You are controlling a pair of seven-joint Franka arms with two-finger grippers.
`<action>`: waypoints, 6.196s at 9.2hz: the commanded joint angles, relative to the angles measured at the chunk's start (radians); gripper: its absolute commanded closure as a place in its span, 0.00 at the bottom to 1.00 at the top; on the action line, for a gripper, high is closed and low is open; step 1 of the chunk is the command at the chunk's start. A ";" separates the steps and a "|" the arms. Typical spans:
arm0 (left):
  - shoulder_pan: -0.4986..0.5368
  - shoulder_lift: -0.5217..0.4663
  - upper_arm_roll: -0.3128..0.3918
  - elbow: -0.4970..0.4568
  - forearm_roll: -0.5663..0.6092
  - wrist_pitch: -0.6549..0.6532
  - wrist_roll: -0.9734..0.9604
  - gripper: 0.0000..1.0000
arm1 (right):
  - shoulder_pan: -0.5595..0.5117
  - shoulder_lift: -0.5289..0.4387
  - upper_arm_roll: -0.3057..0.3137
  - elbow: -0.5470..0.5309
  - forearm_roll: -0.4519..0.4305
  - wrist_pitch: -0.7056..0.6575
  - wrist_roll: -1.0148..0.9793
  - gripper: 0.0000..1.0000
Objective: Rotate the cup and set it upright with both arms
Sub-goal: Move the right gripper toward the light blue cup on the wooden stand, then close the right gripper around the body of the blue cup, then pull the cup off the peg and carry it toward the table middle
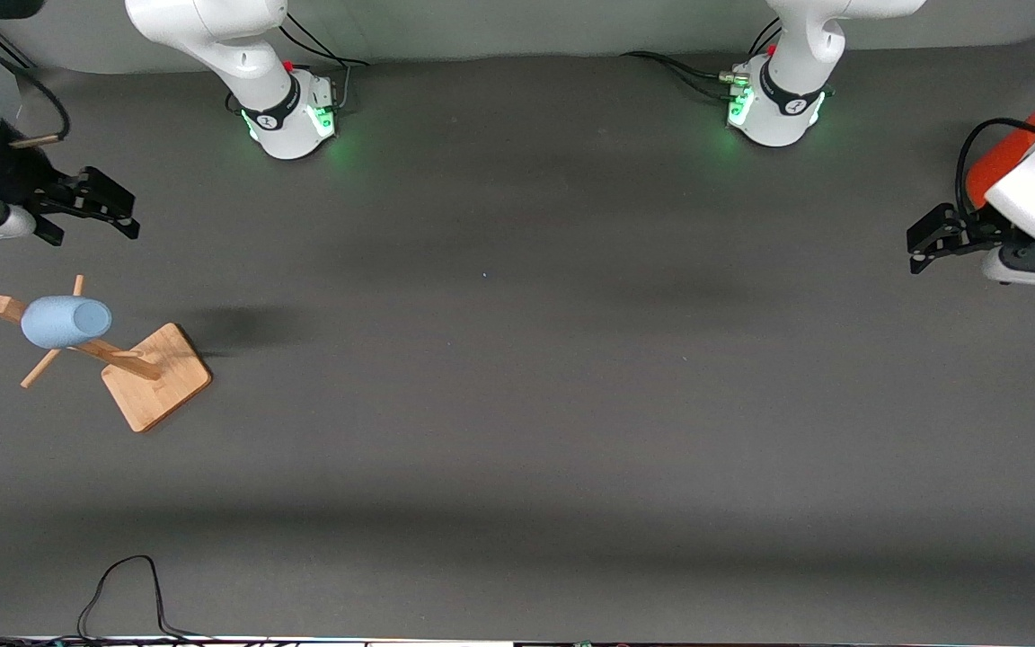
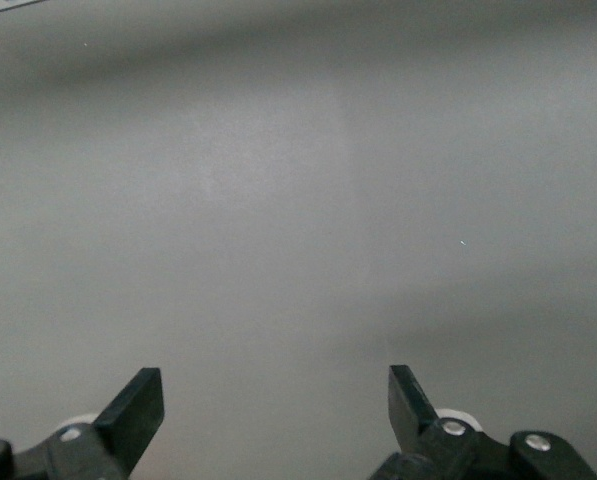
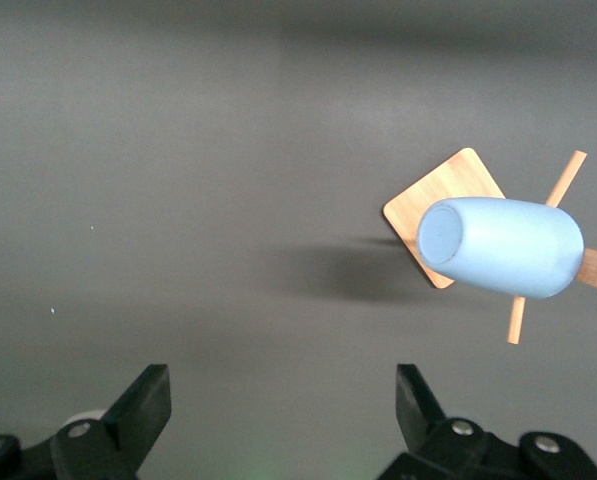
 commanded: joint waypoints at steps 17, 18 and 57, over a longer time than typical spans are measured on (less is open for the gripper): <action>-0.015 -0.012 -0.001 -0.025 -0.008 0.008 -0.008 0.00 | -0.006 0.068 -0.290 -0.217 0.033 0.407 -1.485 0.00; -0.013 -0.012 -0.001 -0.026 -0.008 0.008 -0.006 0.00 | -0.006 0.070 -0.294 -0.247 0.068 0.433 -1.502 0.00; -0.033 0.080 -0.003 0.070 -0.006 -0.049 0.009 0.00 | 0.037 0.478 0.643 -0.005 -0.148 0.547 0.654 0.49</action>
